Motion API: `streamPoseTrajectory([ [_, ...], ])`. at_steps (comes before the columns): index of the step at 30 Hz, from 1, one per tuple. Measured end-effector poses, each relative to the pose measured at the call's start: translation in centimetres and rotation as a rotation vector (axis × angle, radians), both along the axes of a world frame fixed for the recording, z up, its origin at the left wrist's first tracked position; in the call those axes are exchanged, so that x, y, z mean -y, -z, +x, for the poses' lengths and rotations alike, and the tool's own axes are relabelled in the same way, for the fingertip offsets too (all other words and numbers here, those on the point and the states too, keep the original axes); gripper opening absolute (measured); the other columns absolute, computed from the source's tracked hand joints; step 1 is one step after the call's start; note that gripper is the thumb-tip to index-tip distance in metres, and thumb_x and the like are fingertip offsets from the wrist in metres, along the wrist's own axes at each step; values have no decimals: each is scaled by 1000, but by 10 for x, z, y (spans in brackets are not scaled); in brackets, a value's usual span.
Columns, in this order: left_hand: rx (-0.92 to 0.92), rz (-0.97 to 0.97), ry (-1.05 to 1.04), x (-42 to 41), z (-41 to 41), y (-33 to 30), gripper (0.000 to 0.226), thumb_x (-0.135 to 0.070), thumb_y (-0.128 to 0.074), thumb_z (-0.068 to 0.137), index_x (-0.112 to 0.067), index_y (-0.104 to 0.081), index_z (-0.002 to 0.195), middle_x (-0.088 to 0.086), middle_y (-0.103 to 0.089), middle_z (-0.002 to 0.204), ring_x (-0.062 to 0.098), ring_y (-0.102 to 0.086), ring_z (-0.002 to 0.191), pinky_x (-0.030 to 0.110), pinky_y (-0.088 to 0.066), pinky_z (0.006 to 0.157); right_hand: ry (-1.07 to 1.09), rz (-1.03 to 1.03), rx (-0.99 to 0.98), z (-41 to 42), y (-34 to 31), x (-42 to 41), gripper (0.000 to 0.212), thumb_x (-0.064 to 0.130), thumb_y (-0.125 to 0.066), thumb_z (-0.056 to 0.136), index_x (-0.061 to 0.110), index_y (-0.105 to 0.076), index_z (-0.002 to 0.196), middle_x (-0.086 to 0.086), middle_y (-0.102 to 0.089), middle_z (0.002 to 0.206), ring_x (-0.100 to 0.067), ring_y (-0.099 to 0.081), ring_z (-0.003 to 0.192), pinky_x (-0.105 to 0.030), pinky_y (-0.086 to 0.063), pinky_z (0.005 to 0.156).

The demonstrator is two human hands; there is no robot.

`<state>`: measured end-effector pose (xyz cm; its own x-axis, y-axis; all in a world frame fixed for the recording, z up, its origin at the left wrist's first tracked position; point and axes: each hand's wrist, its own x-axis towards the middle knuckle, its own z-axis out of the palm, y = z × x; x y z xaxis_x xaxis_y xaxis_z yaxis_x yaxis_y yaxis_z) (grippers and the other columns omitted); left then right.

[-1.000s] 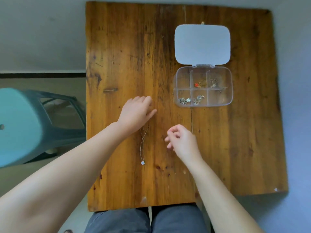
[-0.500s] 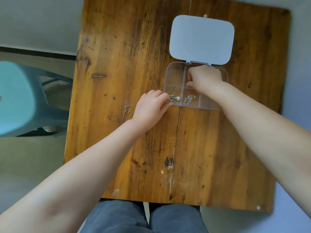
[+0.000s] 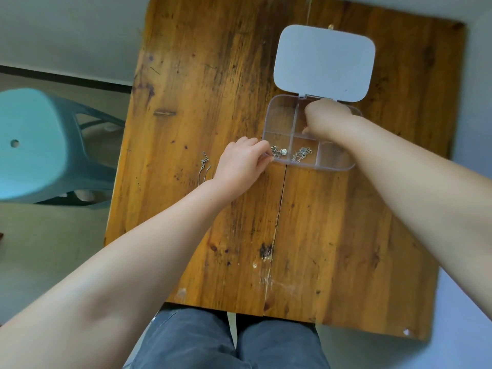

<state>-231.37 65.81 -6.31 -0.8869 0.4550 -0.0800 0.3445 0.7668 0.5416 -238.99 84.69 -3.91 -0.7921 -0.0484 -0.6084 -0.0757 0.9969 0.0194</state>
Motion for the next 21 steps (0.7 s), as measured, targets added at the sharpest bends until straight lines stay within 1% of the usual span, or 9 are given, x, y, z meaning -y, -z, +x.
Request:
streamPoseTrajectory([
  [3, -2, -2, 0, 0, 0, 1, 13, -23, -55, 93, -12, -62, 96, 6, -65, 91, 26, -54, 87, 32, -36, 69, 49, -113, -59, 3, -6, -1, 12, 14, -53, 90, 3, -58, 89, -12, -55, 79, -26, -51, 71, -34, -41, 59],
  [6, 17, -34, -34, -1, 0, -3, 21, -27, -57, 92, -13, -60, 107, 8, -59, 98, 26, -52, 93, 32, -37, 73, 191, -411, -160, 18, -26, -3, 17, 17, -52, 92, 6, -63, 97, -12, -62, 90, -21, -56, 77, -31, -46, 66],
  [9, 99, 166, -53, -8, -4, -24, 52, -26, -61, 88, -15, -43, 136, 10, -48, 132, 25, -42, 122, 35, -38, 98, 349, -797, -133, 40, -62, 2, 12, 28, -56, 92, 23, -67, 93, 9, -65, 82, -3, -61, 73, -14, -46, 56],
  [11, 266, 368, 13, -16, -8, -44, 53, -22, -61, 89, -14, -42, 137, 5, -34, 148, 18, -28, 138, 33, -28, 111, 446, -1057, -57, 58, -84, 7, 9, 27, -58, 92, 26, -67, 93, 11, -68, 74, 0, -63, 65, -11, -49, 51],
  [13, 427, 477, 82, -17, -10, -61, 24, -24, -57, 92, -13, -64, 111, -4, -53, 133, 1, -44, 124, 27, -39, 100, 553, -1233, -79, 76, -93, 9, 9, 20, -57, 93, 21, -65, 96, 6, -73, 78, -7, -67, 65, -16, -52, 52],
  [15, 541, 530, 64, -5, -12, -71, 26, -31, -54, 93, -12, -69, 84, -15, -65, 80, -10, -54, 69, 13, -42, 66, 746, -1321, -148, 97, -91, 10, 7, 17, -55, 94, 20, -61, 96, 0, -75, 81, -11, -67, 67, -17, -51, 52],
  [16, 587, 542, 38, 5, -14, -72, 30, -32, -52, 93, -11, -68, 78, -15, -62, 65, -7, -49, 55, 10, -38, 58, 866, -1347, -160, 109, -86, 11, 6, 16, -54, 95, 19, -58, 96, 0, -75, 82, -10, -67, 66, -17, -49, 51],
  [19, 715, 528, -26, 43, -27, -61, 36, -35, -50, 94, -11, -60, 69, -10, -60, 59, 11, -53, 65, 33, -49, 79, 1148, -1372, -80, 153, -63, 28, 5, 12, -49, 97, 15, -53, 95, -1, -76, 85, -7, -63, 60, -15, -45, 46],
  [21, 829, 490, -49, 59, -36, -50, 37, -35, -51, 94, -11, -55, 67, -11, -51, 51, 12, -48, 58, 48, -49, 90, 1242, -1295, 19, 182, -44, 55, 3, 12, -48, 97, 12, -52, 98, -2, -75, 88, -7, -62, 58, -15, -44, 45],
])
